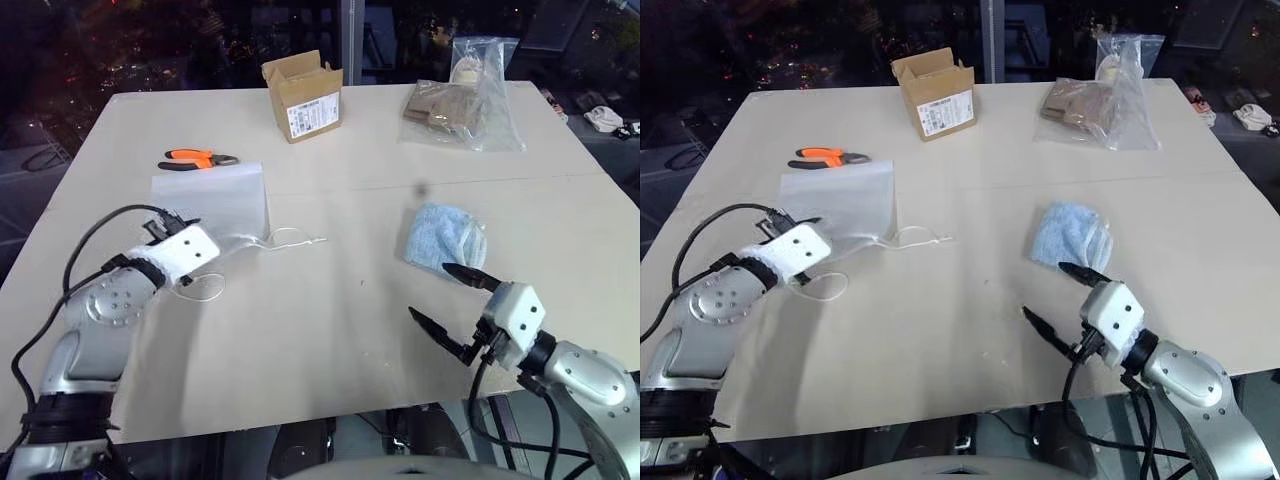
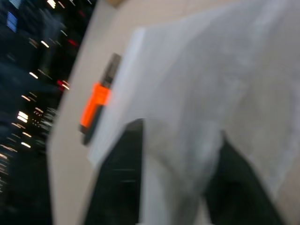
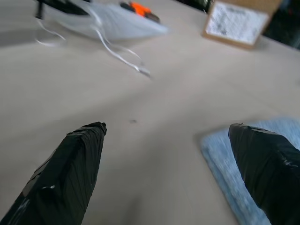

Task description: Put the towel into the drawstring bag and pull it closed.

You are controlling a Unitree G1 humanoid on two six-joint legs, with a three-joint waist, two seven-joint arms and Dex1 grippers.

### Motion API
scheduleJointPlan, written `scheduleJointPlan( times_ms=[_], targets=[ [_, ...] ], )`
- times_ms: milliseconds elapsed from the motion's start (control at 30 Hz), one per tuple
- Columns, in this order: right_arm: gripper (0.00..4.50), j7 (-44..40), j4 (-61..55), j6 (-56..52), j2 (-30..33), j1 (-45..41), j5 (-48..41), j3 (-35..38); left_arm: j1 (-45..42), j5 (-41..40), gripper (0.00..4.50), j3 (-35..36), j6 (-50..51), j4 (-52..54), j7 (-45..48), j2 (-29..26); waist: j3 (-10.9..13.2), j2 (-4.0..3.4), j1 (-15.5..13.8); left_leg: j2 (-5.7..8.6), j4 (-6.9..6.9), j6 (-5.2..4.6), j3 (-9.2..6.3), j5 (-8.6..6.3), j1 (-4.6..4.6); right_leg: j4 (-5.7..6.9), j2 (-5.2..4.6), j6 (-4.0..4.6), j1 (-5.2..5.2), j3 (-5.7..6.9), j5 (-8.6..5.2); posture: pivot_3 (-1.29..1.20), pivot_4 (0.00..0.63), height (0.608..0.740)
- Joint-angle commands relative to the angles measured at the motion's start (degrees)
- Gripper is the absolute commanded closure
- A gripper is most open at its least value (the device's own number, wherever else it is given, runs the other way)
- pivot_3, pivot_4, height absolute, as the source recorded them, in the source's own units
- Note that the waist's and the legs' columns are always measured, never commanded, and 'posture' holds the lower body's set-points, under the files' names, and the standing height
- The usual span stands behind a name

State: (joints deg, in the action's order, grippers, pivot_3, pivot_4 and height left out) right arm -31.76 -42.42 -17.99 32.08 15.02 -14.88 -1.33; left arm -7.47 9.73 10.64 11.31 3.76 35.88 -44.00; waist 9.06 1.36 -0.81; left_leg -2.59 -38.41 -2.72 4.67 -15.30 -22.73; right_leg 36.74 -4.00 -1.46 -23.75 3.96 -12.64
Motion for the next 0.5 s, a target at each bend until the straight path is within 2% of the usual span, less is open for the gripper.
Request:
scheduleJointPlan(
  times_ms=[33,67,167,267,367,500],
  targets=[
    [0.0,2.96,-2.75,-9.13,0.33,-3.7,-2.49,2.37,-4.48,-18.26,4.37,1.34,26.92,9.68,10.95,1.69,0.01,0.05,-0.02,0.0,-0.06,0.01,-0.01,0.01,-0.03,0.03,0.0,-0.03,0.0,0.0,-0.01,0.0,0.15,0.74],
    [0.0,3.4,-1.87,-12.46,-0.54,-5.06,-6.45,4.54,-6.51,-21.96,4.37,1.71,33.06,11.68,11.98,1.86,0.02,0.09,-0.02,0.0,-0.13,0.04,-0.04,0.03,-0.04,0.05,0.01,-0.16,0.02,0.0,-0.06,0.0,0.15,0.74],
    [0.0,7.01,0.47,-20.54,-2.02,-9.25,-10.89,10.02,-15.23,-29.66,4.37,3.16,51.61,13.81,9.18,5.05,0.03,0.14,-0.22,0.04,-0.25,0.05,-0.15,0.04,-0.08,0.09,0.04,-0.25,0.06,0.02,0.0,0.0,0.15,0.74],
    [0.0,11.57,3.61,-27.29,-3.89,-13.85,-12.76,12.9,-21.99,-33.61,4.37,3.52,64.63,15.1,4.65,9.95,0.01,0.18,0.0,0.19,-0.29,0.04,-0.27,0.06,-0.07,0.13,0.08,-0.29,0.12,-0.03,0.03,0.0,0.15,0.74],
    [0.0,17.3,10.53,-31.96,-6.88,-19.58,-11.06,13.24,-26.66,-34.4,4.37,3.65,71.87,15.29,-1.19,17.49,-0.01,0.19,0.26,0.29,-0.28,0.08,-0.23,0.08,-0.03,0.14,0.11,-0.16,0.13,-0.14,0.12,0.0,0.15,0.74],
    [0.0,23.52,22.63,-37.35,-13.68,-28.68,-10.17,12.66,-29.49,-31.6,4.37,2.65,71.67,11.91,-10.83,28.99,-0.01,0.2,0.35,0.36,-0.27,0.27,-0.22,0.19,-0.08,0.16,0.16,-0.13,0.07,-0.19,0.15,0.0,0.15,0.74]
  ],
)
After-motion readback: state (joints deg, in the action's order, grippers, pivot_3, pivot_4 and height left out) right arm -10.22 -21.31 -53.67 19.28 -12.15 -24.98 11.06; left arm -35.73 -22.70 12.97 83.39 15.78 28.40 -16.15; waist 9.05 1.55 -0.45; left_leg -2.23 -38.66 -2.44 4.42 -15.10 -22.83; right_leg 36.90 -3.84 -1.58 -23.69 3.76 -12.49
